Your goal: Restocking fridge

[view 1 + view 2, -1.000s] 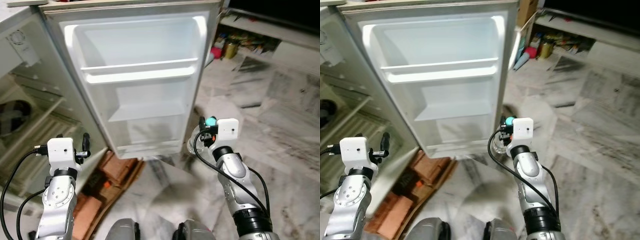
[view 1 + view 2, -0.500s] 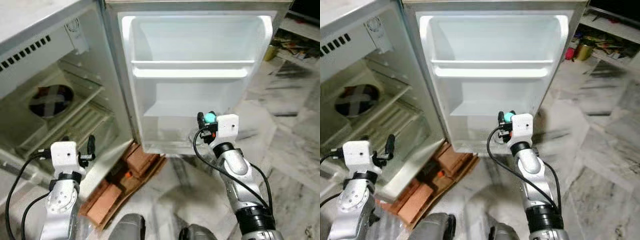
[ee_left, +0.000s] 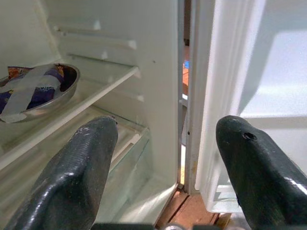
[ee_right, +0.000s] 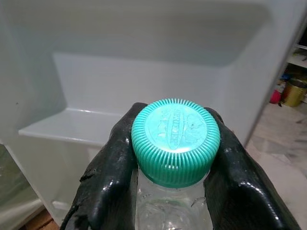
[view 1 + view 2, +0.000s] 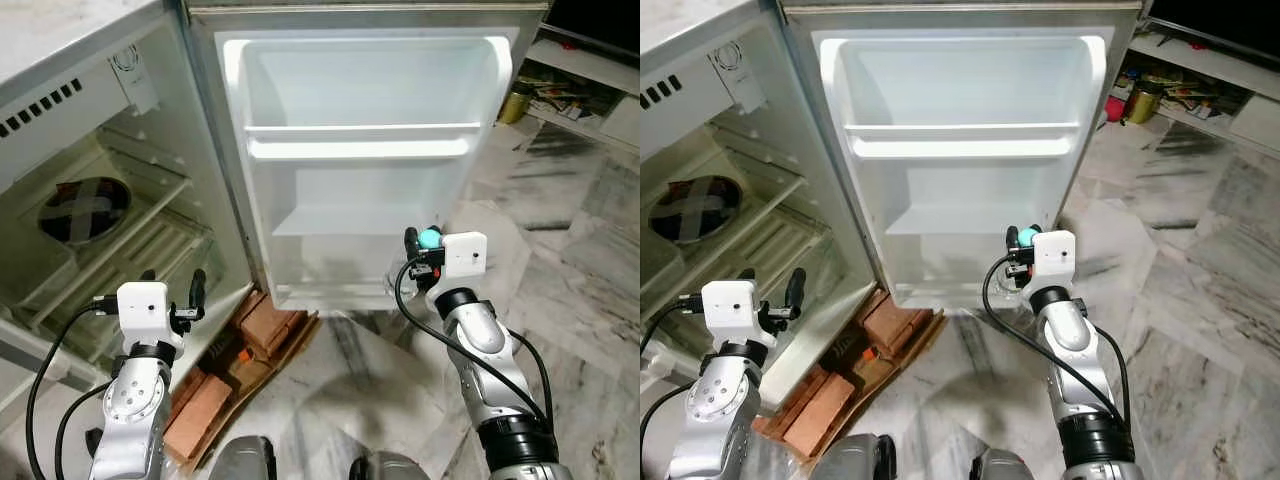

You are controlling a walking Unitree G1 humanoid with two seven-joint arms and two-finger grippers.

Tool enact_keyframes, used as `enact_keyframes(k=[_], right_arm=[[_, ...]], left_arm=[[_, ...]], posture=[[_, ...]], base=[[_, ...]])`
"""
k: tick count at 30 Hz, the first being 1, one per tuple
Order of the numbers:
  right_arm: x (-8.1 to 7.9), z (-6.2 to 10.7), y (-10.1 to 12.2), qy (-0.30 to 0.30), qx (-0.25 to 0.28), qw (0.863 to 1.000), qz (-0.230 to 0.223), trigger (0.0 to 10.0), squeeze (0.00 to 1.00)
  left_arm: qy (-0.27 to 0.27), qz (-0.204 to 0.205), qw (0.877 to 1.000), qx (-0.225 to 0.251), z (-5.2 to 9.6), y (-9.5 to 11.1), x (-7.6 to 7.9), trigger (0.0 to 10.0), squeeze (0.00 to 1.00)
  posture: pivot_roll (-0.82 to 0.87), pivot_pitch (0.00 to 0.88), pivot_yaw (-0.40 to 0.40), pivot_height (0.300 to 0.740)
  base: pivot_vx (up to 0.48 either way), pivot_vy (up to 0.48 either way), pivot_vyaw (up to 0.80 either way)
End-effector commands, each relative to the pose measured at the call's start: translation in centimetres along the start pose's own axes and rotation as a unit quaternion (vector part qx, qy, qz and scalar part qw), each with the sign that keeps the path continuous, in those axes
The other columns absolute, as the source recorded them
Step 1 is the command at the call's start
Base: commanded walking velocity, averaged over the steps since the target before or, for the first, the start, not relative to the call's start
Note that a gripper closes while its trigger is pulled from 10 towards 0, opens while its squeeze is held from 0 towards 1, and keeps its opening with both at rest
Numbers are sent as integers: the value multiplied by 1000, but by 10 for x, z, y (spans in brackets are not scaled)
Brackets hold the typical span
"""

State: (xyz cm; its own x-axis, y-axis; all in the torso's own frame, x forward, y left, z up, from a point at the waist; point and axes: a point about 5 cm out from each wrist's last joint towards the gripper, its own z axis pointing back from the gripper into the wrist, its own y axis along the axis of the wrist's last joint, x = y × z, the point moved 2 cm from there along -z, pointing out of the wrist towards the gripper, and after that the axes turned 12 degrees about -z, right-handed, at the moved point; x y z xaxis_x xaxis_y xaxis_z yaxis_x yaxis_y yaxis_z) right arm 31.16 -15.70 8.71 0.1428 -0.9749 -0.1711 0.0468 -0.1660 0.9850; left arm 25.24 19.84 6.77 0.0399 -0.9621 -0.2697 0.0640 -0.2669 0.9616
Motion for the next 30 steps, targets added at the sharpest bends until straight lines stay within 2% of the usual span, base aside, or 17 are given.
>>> enact_keyframes(k=[1, 10, 24, 26, 30], right_arm=[[1, -1, 6, -3, 12, 1000, 4, 10000, 0], [1, -2, 6, -3, 10, 1000, 7, 10000, 0], [1, -2, 2, 2, 0, 1000, 4, 10000, 0], [-1, -3, 0, 14, -8, 1000, -4, 10000, 0], [-6, -3, -1, 34, -11, 999, -23, 10000, 0]], left_arm=[[-1, 1, 1000, 8, -1, 4, 0, 10000, 0], [-2, 2, 1000, 6, -1, 3, 2, 10000, 0], [5, 14, 1000, 1, 2, 2, 2, 10000, 0], [14, 29, 999, -14, 3, -4, -4, 10000, 0], [18, 18, 1000, -14, 5, -5, -11, 10000, 0]], posture=[[65, 109, -22, 740], [69, 113, -23, 740], [69, 117, -28, 740], [72, 118, -30, 740], [76, 120, -33, 740]], base=[[382, 0, 0], [380, 0, 0], [0, 0, 0], [0, 0, 0], [0, 0, 0]])
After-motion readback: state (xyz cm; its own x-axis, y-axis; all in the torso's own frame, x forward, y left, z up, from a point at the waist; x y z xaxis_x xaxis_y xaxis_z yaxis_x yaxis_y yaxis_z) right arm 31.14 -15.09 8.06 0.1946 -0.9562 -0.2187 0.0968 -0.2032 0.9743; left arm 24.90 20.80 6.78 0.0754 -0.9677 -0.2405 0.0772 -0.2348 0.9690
